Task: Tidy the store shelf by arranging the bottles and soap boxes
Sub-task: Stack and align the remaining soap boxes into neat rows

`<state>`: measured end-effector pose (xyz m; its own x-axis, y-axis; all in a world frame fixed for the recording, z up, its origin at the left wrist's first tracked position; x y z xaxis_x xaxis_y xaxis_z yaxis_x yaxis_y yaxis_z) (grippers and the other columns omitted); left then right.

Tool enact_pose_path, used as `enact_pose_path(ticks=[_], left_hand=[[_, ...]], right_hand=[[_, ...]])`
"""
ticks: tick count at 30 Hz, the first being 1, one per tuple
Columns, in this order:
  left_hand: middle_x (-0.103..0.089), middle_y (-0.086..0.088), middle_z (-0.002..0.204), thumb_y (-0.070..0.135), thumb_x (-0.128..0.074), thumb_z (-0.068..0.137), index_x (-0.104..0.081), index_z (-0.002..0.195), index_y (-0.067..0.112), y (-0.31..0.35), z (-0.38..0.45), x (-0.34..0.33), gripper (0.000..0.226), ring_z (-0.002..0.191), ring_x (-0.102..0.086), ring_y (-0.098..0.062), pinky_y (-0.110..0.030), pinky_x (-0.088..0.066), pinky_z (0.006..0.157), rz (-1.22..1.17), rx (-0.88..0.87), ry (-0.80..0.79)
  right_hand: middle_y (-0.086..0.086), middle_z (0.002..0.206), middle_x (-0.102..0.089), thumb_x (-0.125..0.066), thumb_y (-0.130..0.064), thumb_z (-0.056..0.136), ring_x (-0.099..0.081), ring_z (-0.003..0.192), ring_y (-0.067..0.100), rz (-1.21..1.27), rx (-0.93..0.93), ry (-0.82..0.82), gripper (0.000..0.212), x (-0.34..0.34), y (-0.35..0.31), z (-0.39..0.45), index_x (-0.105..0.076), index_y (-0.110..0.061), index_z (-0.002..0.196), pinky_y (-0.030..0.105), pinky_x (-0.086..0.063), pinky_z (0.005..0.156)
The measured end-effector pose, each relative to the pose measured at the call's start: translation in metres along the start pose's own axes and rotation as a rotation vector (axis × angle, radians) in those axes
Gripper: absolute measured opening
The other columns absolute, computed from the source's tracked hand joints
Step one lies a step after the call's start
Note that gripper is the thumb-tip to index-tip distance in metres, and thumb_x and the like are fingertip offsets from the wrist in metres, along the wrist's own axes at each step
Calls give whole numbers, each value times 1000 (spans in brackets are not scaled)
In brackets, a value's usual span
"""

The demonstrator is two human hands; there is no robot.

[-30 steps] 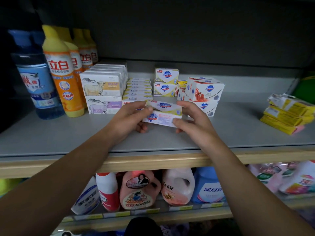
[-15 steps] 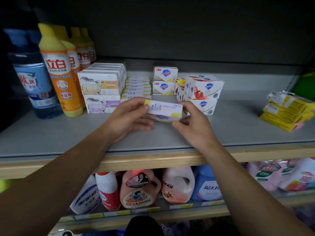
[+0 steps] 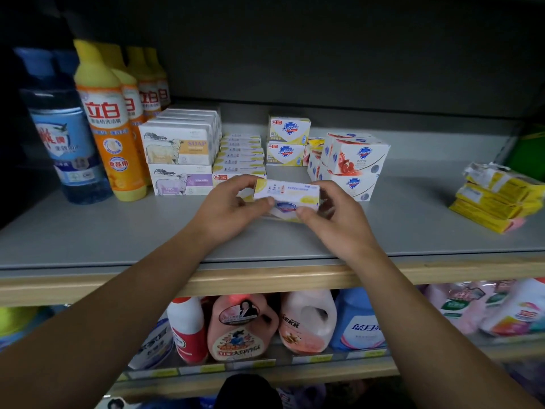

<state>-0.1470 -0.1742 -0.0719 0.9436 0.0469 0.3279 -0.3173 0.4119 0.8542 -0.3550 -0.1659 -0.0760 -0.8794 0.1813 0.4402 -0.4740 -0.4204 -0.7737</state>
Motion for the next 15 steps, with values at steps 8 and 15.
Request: enact_pose_path(ticks=[8, 15], left_hand=[[-64, 15, 81, 23, -74, 83, -69, 96, 22, -5, -2, 1, 14, 59, -58, 2, -3, -40, 65, 232, -42, 107], [-70, -1, 113, 29, -68, 84, -67, 116, 18, -2, -10, 26, 35, 102, -64, -16, -23, -47, 87, 620, -85, -129]], right_hand=[[-8, 119, -58, -74, -21, 78, -56, 104, 9, -168, -22, 37, 47, -3, -3, 5, -59, -26, 122, 20, -45, 91], [1, 127, -60, -67, -30, 85, -52, 118, 23, -634, 87, -198, 46, -13, -31, 23, -57, -23, 129, 33, -43, 97]])
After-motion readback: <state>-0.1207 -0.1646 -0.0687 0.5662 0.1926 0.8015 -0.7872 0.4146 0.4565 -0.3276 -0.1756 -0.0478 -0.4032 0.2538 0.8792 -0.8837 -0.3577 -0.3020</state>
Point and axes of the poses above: each hand's wrist, its own z-axis towards the middle knuckle, its own x-axis out of the back of the hand, y = z × x, the point moved 2 cm from there along z, towards the middle knuckle
